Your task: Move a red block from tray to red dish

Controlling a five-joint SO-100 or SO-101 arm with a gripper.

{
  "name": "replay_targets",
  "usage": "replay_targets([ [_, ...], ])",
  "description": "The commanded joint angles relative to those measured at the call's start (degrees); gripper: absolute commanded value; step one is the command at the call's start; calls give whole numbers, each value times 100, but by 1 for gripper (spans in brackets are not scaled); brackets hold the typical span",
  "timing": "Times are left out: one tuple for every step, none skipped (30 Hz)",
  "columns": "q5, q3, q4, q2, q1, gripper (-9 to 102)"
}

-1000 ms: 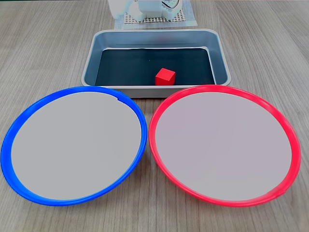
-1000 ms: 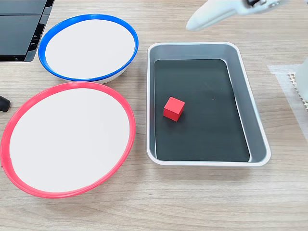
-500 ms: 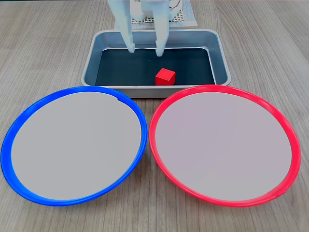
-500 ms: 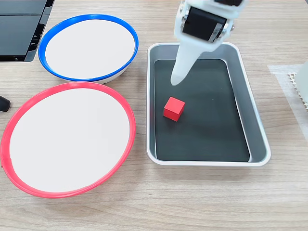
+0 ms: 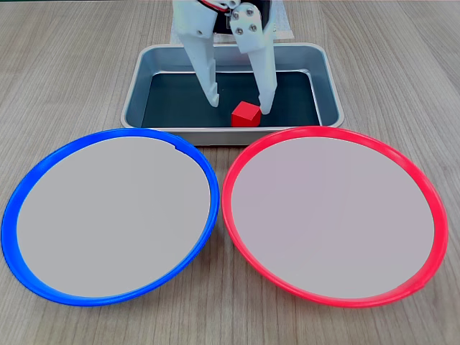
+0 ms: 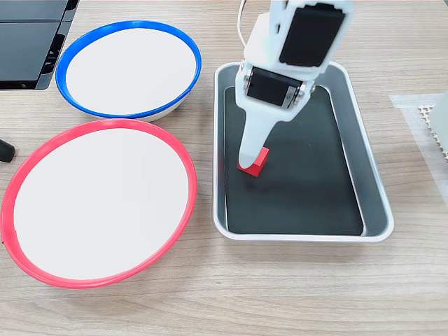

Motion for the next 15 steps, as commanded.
replay_targets([
  [193, -105, -114, -70, -79, 26],
  [211, -105, -141, -123, -105, 26],
  [211, -105, -176, -176, -132, 25],
  [211, -105, -193, -255, -158, 24],
  [211, -105, -211, -308, -167, 22],
  [202, -105, -202, -352, -167, 21],
  [185, -114, -193, -387, -158, 20],
  [176, -114, -185, -404, -141, 19],
  [149, -105, -185, -422, -123, 17],
  [141, -79, -185, -431, -105, 16],
  [149, -44, -193, -431, -97, 12],
  [185, -35, -202, -431, -97, 10],
  [193, -26, -211, -431, -88, 8],
  [220, -26, -229, -431, -88, 6],
  [255, -26, -229, -422, -88, 4],
])
